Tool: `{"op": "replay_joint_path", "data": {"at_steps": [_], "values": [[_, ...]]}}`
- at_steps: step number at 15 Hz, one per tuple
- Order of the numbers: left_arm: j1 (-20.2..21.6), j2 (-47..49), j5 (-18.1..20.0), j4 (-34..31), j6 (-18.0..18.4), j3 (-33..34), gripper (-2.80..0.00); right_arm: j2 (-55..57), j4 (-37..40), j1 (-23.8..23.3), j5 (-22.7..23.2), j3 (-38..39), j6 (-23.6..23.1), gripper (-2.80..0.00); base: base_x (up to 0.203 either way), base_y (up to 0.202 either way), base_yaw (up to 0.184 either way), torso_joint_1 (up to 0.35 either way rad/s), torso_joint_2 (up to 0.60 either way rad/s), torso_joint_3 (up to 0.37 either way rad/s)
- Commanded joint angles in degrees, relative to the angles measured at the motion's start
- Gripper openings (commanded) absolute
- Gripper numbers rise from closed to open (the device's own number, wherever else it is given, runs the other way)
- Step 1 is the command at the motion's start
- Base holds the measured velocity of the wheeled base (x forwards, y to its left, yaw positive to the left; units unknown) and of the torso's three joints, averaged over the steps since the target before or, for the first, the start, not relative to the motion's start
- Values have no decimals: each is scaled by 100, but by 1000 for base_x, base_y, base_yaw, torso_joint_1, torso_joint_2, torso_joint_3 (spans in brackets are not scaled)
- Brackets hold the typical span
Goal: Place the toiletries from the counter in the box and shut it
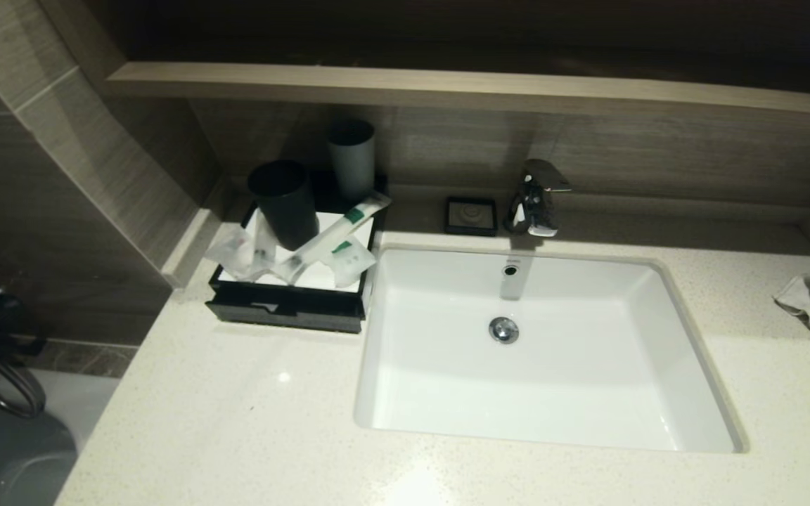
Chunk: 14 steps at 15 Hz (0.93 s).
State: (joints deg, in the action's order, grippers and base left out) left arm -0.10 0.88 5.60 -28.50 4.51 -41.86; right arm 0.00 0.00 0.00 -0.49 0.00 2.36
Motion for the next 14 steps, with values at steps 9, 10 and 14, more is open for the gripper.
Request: {"op": "replay_joint_path", "data": {"at_steps": [9, 10, 14], "values": [[123, 3359, 292, 118, -145, -1308, -280, 0, 0, 0, 5, 0, 1, -280, 0, 0, 0, 0, 0, 0], [110, 3617, 301, 123, -127, -1267, -280, 0, 0, 0, 5, 0, 1, -280, 0, 0, 0, 0, 0, 0], [-36, 4313, 535, 253, -30, -828, -280, 0, 0, 0, 4, 0, 1, -280, 0, 0, 0, 0, 0, 0]]}}
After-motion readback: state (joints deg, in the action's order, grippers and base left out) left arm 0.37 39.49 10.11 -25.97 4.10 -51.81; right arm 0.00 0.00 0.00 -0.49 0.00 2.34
